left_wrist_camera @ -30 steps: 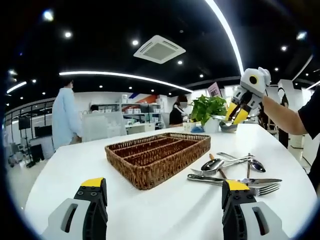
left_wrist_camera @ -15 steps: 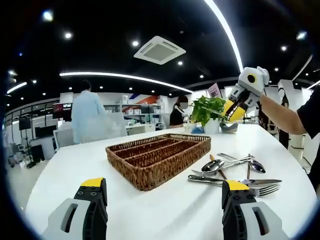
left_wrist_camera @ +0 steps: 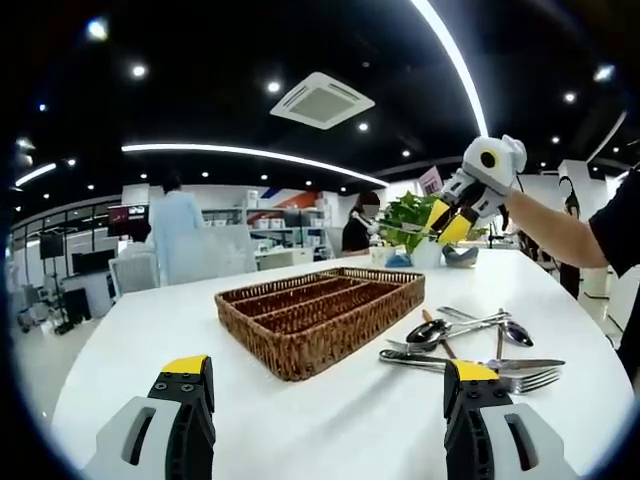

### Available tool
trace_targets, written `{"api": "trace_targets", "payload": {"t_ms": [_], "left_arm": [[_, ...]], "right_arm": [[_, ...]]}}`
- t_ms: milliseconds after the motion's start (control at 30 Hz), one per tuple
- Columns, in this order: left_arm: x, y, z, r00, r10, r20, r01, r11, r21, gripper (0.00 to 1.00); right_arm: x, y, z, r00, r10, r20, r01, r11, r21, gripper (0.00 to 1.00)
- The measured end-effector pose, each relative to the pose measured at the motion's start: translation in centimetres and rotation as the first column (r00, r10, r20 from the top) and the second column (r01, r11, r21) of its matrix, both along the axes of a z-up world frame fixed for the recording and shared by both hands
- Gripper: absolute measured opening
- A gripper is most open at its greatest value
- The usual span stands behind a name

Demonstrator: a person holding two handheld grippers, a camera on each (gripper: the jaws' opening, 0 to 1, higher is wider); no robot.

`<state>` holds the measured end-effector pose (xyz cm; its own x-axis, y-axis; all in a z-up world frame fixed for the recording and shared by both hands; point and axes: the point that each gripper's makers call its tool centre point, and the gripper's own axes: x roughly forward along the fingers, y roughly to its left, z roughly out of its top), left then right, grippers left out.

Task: Arrange the knives, forks, and spoons in their matching storage slots by inserting each utensil handle-first until every utensil is classified and aligned in the correct compartment

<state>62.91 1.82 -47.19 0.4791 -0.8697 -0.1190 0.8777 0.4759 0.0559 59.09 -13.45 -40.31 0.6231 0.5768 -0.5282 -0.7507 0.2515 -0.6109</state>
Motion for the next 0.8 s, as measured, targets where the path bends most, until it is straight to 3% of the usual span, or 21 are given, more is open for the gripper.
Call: {"api": "trace_targets", "payload": {"t_ms": [333,800], "left_arm": [[-0.6,-0.5,0.1,1.0,-0.026,-0.006,0.026,1.0,0.005,1.0],[-0.1,-0.1,-0.5,1.0,-0.008,-0.014,0.008,1.0,0.019,1.0]], "right_arm": [[1.6,-0.4,-0.3,1.0,0.006,-0.016,-0.006,1.0,0.009,0.04],[4.8,-1.1,-0.4,1.0,0.007,-0.02,-0.007,1.0,0.009,0.04]]}}
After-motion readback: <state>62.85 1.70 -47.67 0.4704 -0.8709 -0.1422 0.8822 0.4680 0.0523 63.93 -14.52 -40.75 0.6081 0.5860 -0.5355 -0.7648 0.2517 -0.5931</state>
